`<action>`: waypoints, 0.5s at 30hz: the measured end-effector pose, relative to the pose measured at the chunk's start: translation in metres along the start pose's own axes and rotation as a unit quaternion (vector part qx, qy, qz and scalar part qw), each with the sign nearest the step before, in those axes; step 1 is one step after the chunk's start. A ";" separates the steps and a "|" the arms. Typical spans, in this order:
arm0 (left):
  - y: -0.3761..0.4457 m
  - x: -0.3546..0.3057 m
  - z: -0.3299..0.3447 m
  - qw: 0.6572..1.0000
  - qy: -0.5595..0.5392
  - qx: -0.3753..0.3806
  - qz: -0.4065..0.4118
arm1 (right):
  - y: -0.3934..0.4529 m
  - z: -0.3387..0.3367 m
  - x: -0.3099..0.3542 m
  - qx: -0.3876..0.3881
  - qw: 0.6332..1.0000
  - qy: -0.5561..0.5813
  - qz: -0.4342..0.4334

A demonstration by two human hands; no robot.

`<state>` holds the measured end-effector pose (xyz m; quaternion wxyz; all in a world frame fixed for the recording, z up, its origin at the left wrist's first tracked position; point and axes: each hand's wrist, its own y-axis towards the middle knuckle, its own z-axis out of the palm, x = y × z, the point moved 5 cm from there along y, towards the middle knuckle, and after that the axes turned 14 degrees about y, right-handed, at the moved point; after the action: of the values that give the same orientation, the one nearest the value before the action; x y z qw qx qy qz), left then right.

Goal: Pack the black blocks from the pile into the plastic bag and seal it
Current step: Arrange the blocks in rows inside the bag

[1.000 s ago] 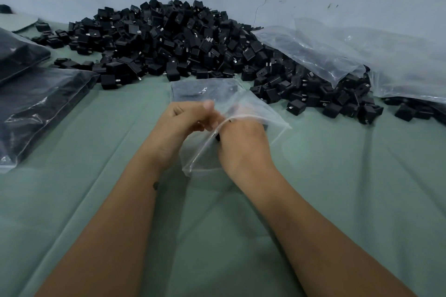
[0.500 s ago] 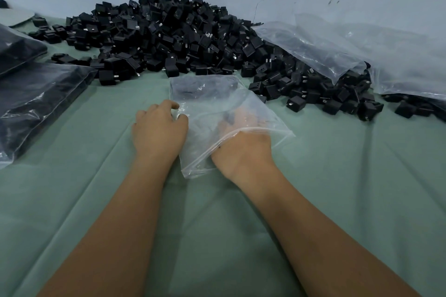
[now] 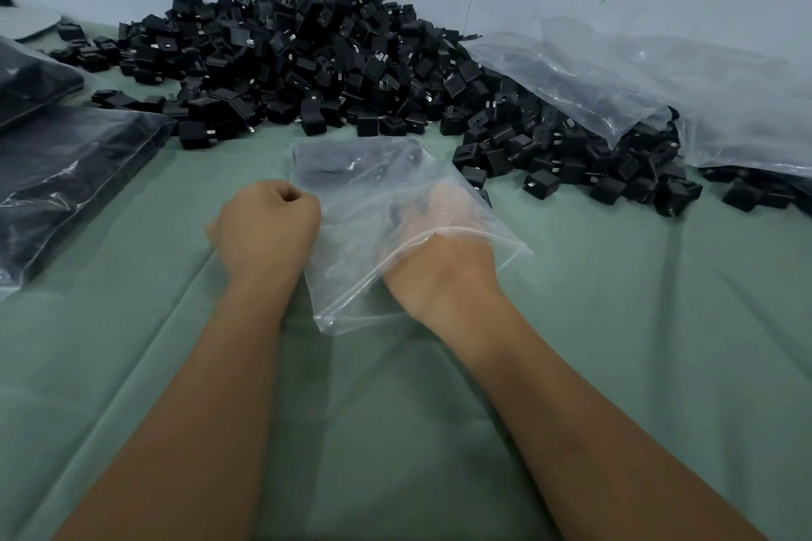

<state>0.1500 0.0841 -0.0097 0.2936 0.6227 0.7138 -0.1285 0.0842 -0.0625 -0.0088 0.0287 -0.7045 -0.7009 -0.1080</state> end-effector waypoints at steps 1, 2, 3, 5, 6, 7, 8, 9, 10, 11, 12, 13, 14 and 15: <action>0.001 -0.003 -0.001 0.999 0.024 -0.018 0.023 | -0.001 0.001 -0.001 0.001 1.000 0.012 0.006; 0.001 -0.008 -0.001 0.997 0.039 -0.035 0.053 | -0.001 0.001 -0.003 -0.005 0.999 0.030 0.015; -0.001 -0.013 -0.001 0.994 0.041 -0.045 0.088 | -0.001 -0.001 -0.004 -0.017 0.998 0.053 0.028; -0.004 -0.021 0.003 0.987 0.010 -0.026 0.158 | -0.001 -0.008 -0.006 -0.061 0.996 0.062 0.036; -0.005 -0.025 0.006 0.983 0.000 -0.007 0.186 | -0.003 -0.007 -0.006 -0.055 0.996 0.065 0.038; -0.005 -0.026 0.010 0.978 0.000 0.013 0.207 | -0.005 -0.004 -0.006 -0.036 0.996 0.065 0.038; -0.005 -0.026 0.015 0.975 0.008 0.032 0.220 | -0.007 -0.001 -0.005 -0.023 0.997 0.063 0.039; -0.004 -0.025 0.019 0.973 0.018 0.050 0.224 | -0.009 0.001 -0.005 -0.016 0.998 0.054 0.040; -0.003 -0.023 0.024 0.972 0.029 0.067 0.225 | -0.010 0.000 -0.005 -0.014 0.998 0.049 0.046; -0.002 -0.022 0.028 0.970 0.041 0.082 0.227 | -0.008 0.000 -0.007 -0.020 0.997 0.052 0.050; -0.001 -0.021 0.032 0.966 0.060 0.096 0.233 | -0.006 -0.001 -0.006 -0.016 0.997 0.051 0.050; -0.001 -0.021 0.036 0.961 0.085 0.110 0.240 | -0.003 0.000 -0.006 -0.017 0.998 0.033 0.041; -0.001 -0.021 0.039 0.955 0.110 0.120 0.248 | -0.001 -0.001 -0.005 -0.010 0.999 0.014 0.040; -0.001 -0.021 0.042 0.949 0.134 0.128 0.255 | 0.003 0.001 -0.007 -0.010 0.999 -0.015 0.033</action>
<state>0.1615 0.0437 -0.0311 0.1363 0.8277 0.5416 -0.0551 0.0878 -0.0692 -0.0104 0.0142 -0.7290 -0.6765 -0.1033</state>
